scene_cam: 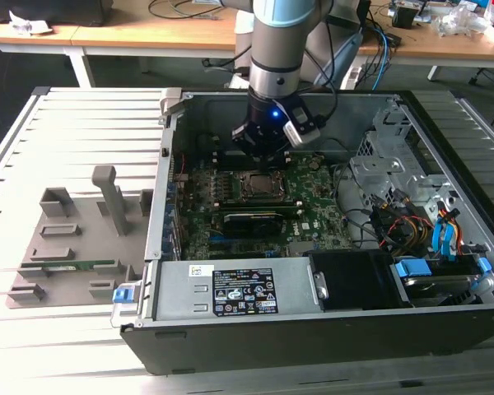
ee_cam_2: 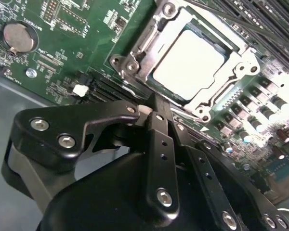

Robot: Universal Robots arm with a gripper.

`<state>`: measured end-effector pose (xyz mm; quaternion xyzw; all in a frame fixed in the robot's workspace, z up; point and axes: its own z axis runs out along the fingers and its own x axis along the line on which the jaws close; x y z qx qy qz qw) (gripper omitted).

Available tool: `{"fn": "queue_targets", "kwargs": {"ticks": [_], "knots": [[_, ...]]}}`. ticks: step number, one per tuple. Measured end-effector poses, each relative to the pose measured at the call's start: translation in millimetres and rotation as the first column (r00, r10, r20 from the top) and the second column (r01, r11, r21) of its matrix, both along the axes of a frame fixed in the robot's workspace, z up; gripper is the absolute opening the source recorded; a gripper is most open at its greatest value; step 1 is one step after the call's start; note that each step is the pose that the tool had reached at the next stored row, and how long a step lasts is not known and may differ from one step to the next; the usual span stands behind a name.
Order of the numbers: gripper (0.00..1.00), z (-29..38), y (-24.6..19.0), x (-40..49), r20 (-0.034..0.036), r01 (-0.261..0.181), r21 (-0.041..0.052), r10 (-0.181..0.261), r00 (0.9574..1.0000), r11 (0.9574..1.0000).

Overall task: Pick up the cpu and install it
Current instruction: 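Install the first cpu locking lever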

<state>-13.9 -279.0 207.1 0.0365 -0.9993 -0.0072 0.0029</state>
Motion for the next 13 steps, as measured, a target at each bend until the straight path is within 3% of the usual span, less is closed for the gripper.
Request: {"fn": "queue_targets", "kwargs": {"ticks": [3, 8, 13], "knots": [[0.11, -2.5, 0.0, 3.1, -0.0002, 0.000, -0.0053, 0.000, 1.0000, 1.0000], [0.11, -4.4, 0.2, 9.6, -0.0008, -0.002, -0.0066, 0.002, 1.0000, 1.0000], [0.11, -6.7, 2.0, 12.3, -0.0002, -0.017, -0.0005, 0.017, 0.9999, 0.9999]]}}
